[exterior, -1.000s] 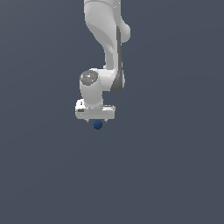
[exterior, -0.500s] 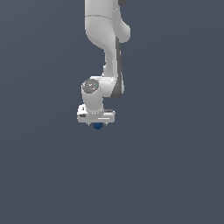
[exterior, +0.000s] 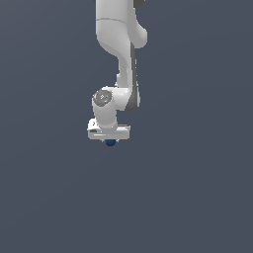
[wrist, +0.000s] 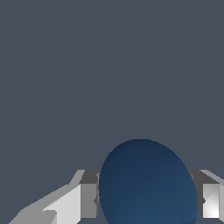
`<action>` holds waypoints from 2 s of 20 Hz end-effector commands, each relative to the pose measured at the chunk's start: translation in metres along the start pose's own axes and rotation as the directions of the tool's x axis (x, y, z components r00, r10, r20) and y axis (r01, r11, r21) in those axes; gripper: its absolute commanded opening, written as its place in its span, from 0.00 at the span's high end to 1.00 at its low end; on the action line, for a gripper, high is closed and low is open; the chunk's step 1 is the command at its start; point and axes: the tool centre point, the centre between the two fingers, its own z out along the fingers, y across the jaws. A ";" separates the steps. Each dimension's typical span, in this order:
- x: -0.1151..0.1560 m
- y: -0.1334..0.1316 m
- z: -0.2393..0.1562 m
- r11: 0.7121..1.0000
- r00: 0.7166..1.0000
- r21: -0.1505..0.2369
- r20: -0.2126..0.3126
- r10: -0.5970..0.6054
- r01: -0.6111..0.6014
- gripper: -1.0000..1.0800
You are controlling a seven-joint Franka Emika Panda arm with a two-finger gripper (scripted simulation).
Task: Pick up the object and move it to a goal position.
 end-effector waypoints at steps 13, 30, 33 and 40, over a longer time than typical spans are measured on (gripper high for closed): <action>0.000 0.006 -0.028 1.000 1.000 0.000 0.000 0.000 0.000 1.00; 0.004 0.039 -0.188 1.000 1.000 0.001 0.000 0.000 0.000 1.00; 0.005 0.045 -0.220 1.000 1.000 0.001 0.000 0.000 0.000 1.00; 0.007 0.061 -0.292 1.000 1.000 0.001 0.000 0.000 0.000 1.00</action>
